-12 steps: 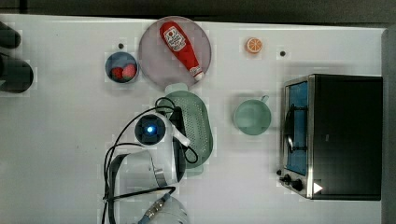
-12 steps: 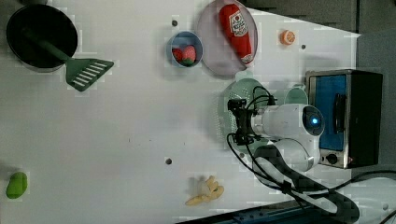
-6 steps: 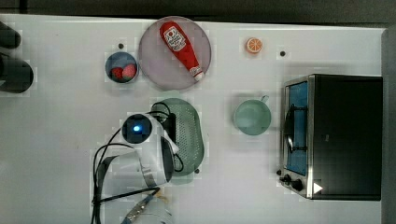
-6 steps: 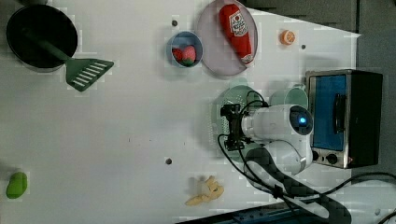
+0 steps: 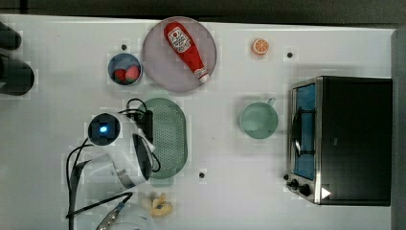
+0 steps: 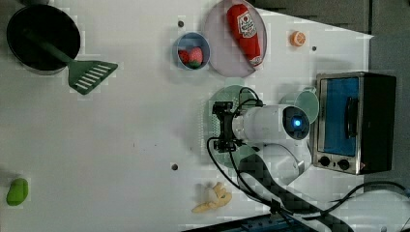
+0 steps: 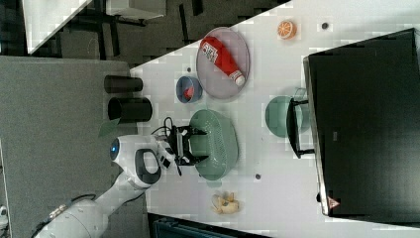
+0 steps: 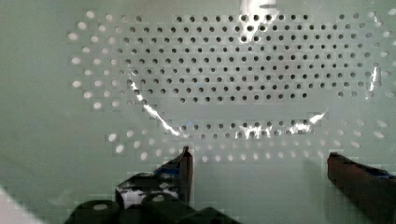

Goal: Drag strainer right to left.

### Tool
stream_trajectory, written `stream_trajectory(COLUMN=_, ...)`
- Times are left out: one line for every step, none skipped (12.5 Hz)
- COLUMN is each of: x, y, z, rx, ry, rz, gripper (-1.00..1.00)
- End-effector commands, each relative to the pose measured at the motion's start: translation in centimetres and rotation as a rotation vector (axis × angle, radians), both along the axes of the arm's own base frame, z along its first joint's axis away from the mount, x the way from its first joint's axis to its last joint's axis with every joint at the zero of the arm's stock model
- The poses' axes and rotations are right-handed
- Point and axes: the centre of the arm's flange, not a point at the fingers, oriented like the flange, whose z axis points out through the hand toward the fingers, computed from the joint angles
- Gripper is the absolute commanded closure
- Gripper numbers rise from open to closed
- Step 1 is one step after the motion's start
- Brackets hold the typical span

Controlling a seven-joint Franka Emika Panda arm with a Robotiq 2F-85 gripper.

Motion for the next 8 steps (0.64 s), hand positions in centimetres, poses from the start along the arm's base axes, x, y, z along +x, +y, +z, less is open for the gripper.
stream_trajectory(x=-0.9, y=3.7, z=1.1, rx=0.022, ry=0.016, rz=-0.045, gripper=-1.0)
stream_trajectory(x=-0.9, y=4.4, z=1.1, rx=0.025, ry=0.015, rz=-0.036, gripper=-1.0)
stream_trajectory(x=-0.9, y=5.1, z=1.0, rx=0.031, ry=0.013, rz=-0.031, gripper=-1.0)
stream_trajectory(x=-0.8, y=5.8, z=1.0, rx=0.039, ry=0.014, rz=-0.033, gripper=-1.0)
stream_trajectory(x=-0.7, y=6.6, z=1.0, rx=0.049, ry=0.013, rz=-0.033, gripper=-1.0)
stream_trajectory(x=-0.7, y=7.4, z=1.0, rx=0.057, ry=0.015, rz=-0.034, gripper=-1.0)
stream_trajectory(x=-0.6, y=8.2, z=1.0, rx=0.067, ry=0.014, rz=-0.037, gripper=-1.0)
stream_trajectory(x=-0.4, y=9.1, z=1.1, rx=0.079, ry=0.012, rz=-0.04, gripper=-1.0)
